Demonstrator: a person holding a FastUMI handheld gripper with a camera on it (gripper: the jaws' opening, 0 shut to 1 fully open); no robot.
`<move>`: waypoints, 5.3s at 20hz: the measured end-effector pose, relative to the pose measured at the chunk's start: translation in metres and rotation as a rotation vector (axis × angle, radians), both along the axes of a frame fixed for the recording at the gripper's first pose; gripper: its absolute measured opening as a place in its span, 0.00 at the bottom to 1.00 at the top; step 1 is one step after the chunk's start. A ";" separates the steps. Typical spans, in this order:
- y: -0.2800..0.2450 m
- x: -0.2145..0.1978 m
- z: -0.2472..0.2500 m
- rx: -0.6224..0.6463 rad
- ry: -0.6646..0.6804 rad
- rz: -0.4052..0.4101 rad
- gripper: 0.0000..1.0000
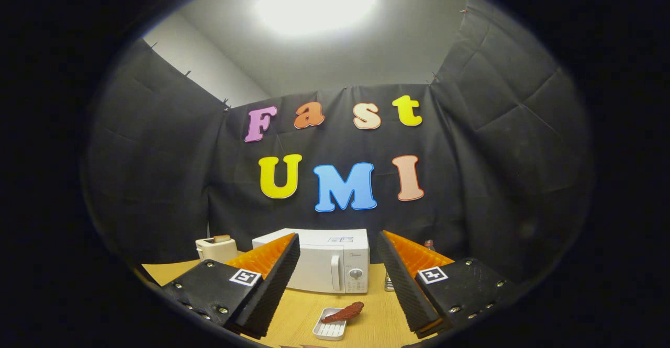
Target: Open the microwave, put the food inside, and close the microwave door.
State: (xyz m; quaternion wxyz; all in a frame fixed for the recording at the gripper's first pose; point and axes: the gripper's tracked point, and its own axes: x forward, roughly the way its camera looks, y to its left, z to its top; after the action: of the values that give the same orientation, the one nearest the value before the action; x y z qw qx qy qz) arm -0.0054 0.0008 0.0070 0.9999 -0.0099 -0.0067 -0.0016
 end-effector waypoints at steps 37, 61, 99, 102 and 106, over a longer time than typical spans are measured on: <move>0.070 0.128 -0.133 -0.131 0.133 0.089 0.94; 0.041 0.244 -0.263 -0.053 0.347 -0.016 0.94; 0.009 0.261 -0.297 -0.013 0.374 -0.126 0.13; 0.033 0.218 -0.287 -0.043 0.346 -0.052 0.13; 0.057 0.181 -0.281 -0.060 0.336 0.019 0.13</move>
State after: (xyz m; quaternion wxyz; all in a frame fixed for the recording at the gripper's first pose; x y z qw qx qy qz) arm 0.1757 0.0582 -0.2744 0.9862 -0.0396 0.1605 0.0095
